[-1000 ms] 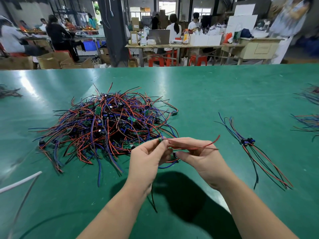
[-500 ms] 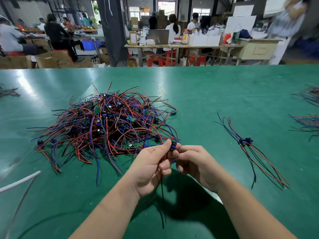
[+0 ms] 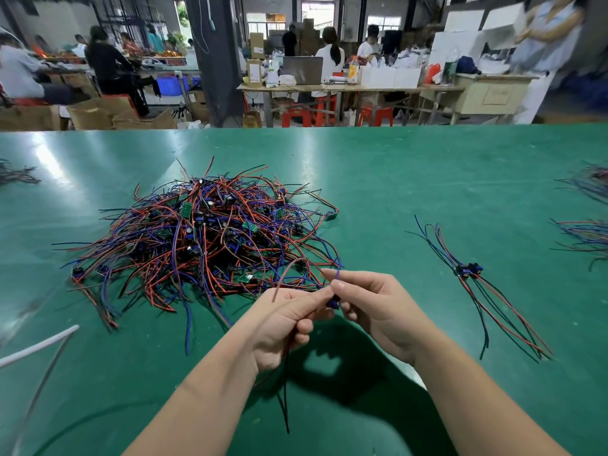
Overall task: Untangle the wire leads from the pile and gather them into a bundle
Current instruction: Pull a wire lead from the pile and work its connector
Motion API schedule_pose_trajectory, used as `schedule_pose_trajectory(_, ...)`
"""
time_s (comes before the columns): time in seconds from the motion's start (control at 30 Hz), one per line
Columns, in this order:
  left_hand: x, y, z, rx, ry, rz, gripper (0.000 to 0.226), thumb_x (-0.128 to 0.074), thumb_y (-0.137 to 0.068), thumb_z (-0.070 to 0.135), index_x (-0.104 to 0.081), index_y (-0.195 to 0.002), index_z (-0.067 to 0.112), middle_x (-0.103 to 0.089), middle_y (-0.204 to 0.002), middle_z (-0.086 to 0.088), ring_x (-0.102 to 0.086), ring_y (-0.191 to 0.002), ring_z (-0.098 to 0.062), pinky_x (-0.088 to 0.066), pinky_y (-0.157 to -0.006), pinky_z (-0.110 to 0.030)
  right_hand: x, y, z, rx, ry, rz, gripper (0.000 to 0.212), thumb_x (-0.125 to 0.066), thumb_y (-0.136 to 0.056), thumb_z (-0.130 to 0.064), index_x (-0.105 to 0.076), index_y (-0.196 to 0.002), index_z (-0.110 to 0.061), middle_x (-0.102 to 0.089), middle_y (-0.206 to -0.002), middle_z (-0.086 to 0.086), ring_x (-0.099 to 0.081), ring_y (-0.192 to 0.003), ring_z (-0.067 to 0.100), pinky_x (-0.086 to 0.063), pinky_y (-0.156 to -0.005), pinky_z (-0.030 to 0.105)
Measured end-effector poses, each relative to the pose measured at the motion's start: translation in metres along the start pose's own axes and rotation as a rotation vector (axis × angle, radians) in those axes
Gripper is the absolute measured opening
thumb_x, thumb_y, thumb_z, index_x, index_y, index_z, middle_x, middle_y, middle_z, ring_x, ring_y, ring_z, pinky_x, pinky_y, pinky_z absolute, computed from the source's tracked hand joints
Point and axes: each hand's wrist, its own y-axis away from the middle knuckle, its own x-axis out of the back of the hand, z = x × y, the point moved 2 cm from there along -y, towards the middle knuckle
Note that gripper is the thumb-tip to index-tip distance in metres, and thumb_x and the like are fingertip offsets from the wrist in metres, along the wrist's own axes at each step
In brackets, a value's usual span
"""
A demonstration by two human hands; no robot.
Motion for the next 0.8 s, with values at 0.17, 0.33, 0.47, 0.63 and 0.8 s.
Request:
schedule_pose_trajectory(0.17,-0.004,-0.003,-0.007,0.067,-0.061,0.041,0.035,-0.074,-0.059,0.04,-0.063,-0.075,0.011,-0.063,-0.06,0.002,-0.034,-0.033,0.001,-0.025,-0.032,-0.011,0.006,-0.001,-0.003,0.023,0.043,0.105,0.01,-0.072,-0.067,-0.016,-0.074,-0.072,-0.007,-0.063,-0.063,0.006,-0.049,-0.052,0.008,-0.035,-0.048,0.016)
schedule_pose_trajectory(0.33,-0.004,-0.002,-0.007,0.067,-0.089,-0.036,0.031,-0.076,-0.057,0.043,-0.063,-0.063,0.015,-0.064,-0.063,0.001,-0.034,-0.035,0.0,-0.025,-0.033,-0.012,0.016,0.003,-0.011,-0.058,-0.004,-0.002,0.004,-0.073,-0.062,-0.013,-0.069,-0.063,-0.014,-0.061,-0.061,0.005,-0.05,-0.05,0.011,-0.042,-0.049,0.016)
schedule_pose_trajectory(0.47,-0.008,0.001,-0.008,0.083,-0.082,-0.101,0.031,-0.073,-0.064,0.043,-0.065,-0.069,0.014,-0.063,-0.062,0.0,-0.033,-0.035,0.0,-0.025,-0.033,-0.011,0.023,0.006,-0.015,-0.042,-0.005,-0.127,0.017,-0.077,-0.067,0.0,-0.067,-0.064,-0.014,-0.058,-0.061,0.007,-0.052,-0.05,0.011,-0.043,-0.047,0.018)
schedule_pose_trajectory(0.63,-0.011,0.001,-0.008,0.12,0.034,-0.174,0.028,-0.067,-0.073,0.038,-0.071,-0.067,0.011,-0.059,-0.059,0.002,-0.03,-0.032,0.002,-0.022,-0.03,-0.011,0.021,0.002,-0.013,0.004,-0.016,-0.007,0.008,-0.073,-0.06,-0.013,-0.067,-0.057,-0.016,-0.055,-0.051,0.002,-0.049,-0.043,0.01,-0.04,-0.044,0.018)
schedule_pose_trajectory(0.8,-0.01,0.0,-0.007,0.146,0.04,-0.185,0.024,-0.07,-0.067,0.036,-0.071,-0.063,0.012,-0.057,-0.058,0.003,-0.032,-0.032,0.002,-0.023,-0.03,-0.01,0.029,-0.001,-0.018,-0.009,-0.173,0.256,0.014,-0.07,-0.062,-0.016,-0.057,-0.065,-0.011,-0.059,-0.051,0.003,-0.05,-0.038,0.007,-0.039,-0.036,0.014)
